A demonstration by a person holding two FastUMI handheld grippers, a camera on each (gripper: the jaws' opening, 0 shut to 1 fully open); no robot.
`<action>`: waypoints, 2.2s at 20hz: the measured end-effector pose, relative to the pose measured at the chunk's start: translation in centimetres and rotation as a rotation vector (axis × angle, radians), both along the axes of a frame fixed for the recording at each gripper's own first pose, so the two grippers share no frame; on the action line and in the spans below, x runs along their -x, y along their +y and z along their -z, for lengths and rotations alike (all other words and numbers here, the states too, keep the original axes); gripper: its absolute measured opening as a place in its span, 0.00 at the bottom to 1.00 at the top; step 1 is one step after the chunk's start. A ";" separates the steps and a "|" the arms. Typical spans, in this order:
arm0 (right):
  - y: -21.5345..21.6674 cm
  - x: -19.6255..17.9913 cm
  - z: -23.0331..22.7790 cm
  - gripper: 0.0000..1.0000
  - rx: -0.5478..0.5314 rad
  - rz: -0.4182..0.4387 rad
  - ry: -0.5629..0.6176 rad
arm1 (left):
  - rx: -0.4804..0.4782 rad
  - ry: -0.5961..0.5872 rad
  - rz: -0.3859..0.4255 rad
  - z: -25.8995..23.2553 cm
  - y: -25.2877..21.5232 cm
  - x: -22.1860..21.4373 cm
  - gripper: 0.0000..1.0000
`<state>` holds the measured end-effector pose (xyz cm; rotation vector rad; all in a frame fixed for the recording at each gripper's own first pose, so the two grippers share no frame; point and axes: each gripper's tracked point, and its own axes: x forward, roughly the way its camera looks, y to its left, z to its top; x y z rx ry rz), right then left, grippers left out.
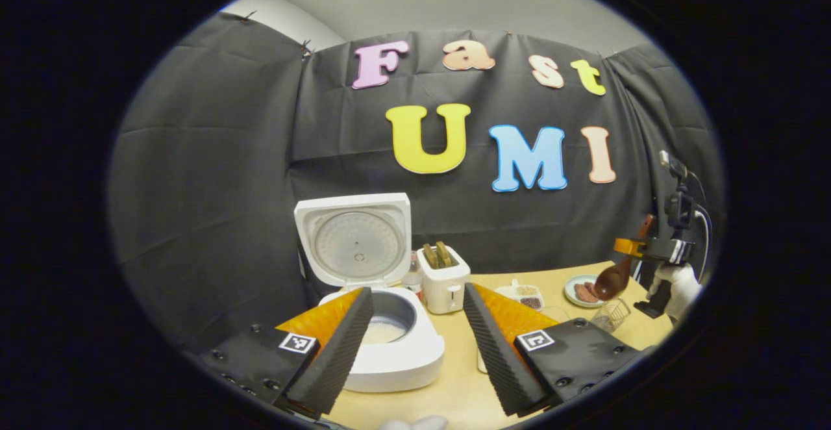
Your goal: Close the left gripper, press the button to open the rice cooker; take a wooden spoon from the chopstick holder with the right hand, scoop a spoonful of rice and pour it into the rice cooker, then put the wooden spoon back into the chopstick holder.
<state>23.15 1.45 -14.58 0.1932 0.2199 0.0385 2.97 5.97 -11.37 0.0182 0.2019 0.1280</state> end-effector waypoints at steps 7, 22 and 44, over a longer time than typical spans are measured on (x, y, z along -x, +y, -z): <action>12.6 -0.8 6.3 0.15 0.290 -0.156 0.017 | -0.017 0.000 -0.042 0.6 3.4 1.5 0.97; 17.9 -0.4 19.5 0.15 0.585 -0.322 0.202 | -0.071 0.040 -0.075 1.4 5.5 3.7 0.96; 18.7 0.3 18.4 0.15 -0.621 -0.238 0.394 | -0.054 0.054 -0.097 1.0 8.3 3.6 0.96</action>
